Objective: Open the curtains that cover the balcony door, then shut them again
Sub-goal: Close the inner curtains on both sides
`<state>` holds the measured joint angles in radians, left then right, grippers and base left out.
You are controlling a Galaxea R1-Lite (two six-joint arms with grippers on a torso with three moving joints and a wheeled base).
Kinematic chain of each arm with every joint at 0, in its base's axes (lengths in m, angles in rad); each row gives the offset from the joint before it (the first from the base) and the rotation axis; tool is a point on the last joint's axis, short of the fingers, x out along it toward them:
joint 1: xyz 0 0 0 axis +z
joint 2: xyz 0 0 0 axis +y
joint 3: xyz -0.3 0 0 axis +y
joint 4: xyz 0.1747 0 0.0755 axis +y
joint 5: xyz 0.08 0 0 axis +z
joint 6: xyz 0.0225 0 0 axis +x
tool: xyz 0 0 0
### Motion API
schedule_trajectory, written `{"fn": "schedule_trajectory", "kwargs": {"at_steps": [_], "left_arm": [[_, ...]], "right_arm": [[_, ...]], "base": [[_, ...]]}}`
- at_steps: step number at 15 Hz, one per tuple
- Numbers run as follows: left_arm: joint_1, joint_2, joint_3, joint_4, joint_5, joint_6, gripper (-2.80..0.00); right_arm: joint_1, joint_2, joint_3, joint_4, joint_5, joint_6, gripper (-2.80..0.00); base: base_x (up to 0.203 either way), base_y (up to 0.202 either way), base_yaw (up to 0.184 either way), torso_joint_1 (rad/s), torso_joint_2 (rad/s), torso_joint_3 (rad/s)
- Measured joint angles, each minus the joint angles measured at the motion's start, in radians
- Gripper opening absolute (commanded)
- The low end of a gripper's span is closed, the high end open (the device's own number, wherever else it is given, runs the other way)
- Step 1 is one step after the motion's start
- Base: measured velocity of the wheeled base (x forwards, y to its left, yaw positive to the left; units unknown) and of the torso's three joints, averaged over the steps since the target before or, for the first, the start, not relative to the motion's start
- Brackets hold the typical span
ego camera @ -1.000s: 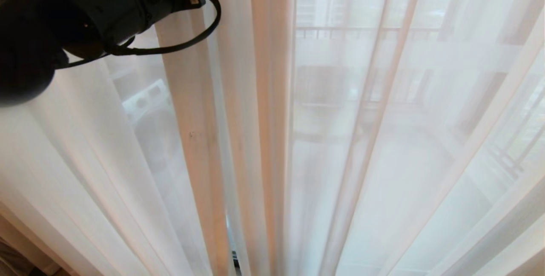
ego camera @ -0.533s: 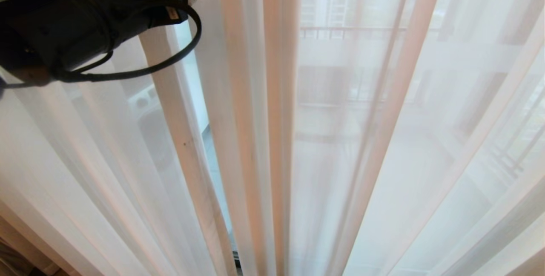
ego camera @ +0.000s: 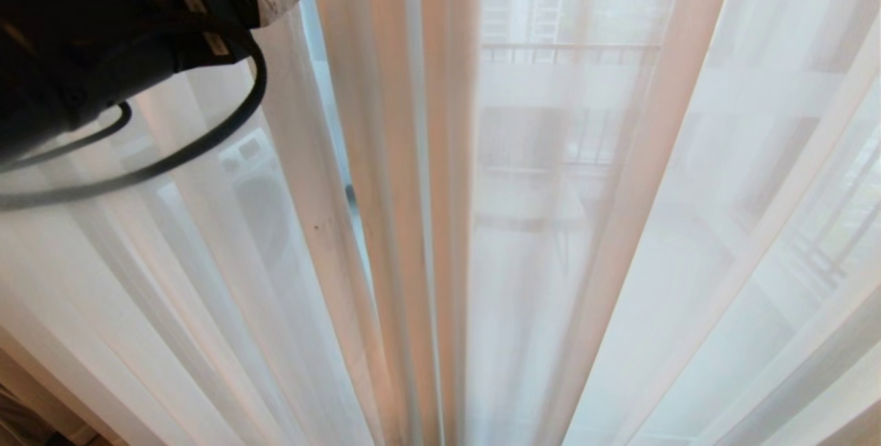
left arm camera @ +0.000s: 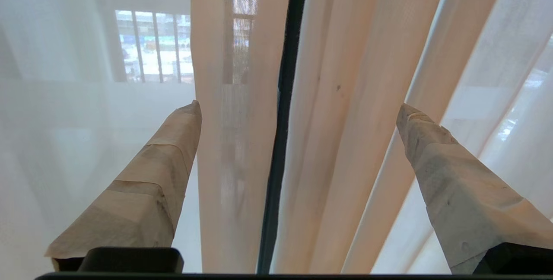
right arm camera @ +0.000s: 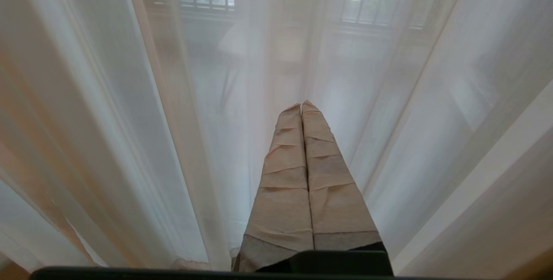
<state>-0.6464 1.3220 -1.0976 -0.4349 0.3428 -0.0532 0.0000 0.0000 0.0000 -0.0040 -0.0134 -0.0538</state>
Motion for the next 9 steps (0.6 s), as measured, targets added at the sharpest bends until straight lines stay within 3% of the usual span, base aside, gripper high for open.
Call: {"fn": "schedule_trajectory", "kwargs": {"at_steps": [9], "left_arm": [[-0.042, -0.190, 0.146, 0.009, 0.050, 0.027, 0.00]], "right_arm": [[0.000, 0.000, 0.000, 0.000, -0.001, 0.000, -2.80]], "base": [[0.000, 0.000, 0.000, 0.000, 0.00, 0.000]]}}
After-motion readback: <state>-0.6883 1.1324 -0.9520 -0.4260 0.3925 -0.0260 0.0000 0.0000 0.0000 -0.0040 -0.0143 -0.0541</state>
